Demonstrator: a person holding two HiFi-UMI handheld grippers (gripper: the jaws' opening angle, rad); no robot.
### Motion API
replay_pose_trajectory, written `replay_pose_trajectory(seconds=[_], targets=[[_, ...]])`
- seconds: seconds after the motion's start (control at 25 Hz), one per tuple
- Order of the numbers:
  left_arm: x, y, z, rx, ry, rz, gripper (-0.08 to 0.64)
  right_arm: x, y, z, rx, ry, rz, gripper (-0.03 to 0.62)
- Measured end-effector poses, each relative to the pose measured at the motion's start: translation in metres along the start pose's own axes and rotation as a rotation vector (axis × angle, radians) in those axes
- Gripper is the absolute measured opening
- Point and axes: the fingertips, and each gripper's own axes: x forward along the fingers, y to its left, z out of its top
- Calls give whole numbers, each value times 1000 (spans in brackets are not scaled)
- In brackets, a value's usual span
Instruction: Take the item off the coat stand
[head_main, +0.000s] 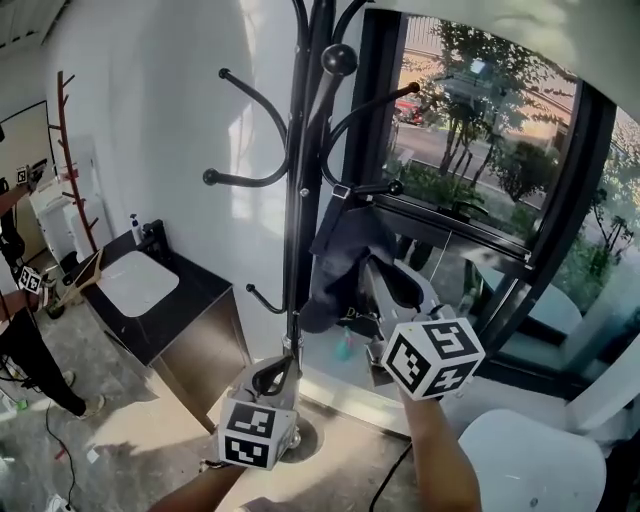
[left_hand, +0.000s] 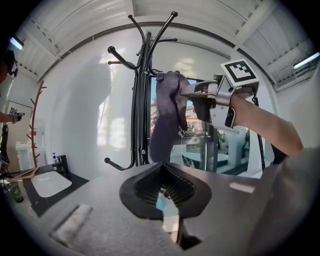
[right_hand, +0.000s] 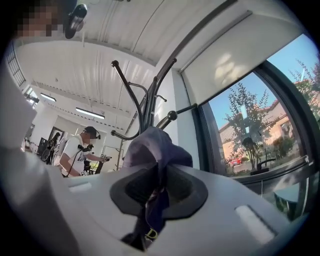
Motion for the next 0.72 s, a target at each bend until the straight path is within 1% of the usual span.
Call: replay_pose_trajectory(seconds=[0.16,0.48,0.72], targets=[[0,-1,-1,3,-2,-18,2,-7,-6,17,-11,-59,-42,43],[0,1,1,7,-8,-44,2,-21,-20,52,19,-176,-114,43],[-1,-1,5,7,-19,-67,2,-32,-23,66,-3,-205,-154,43]])
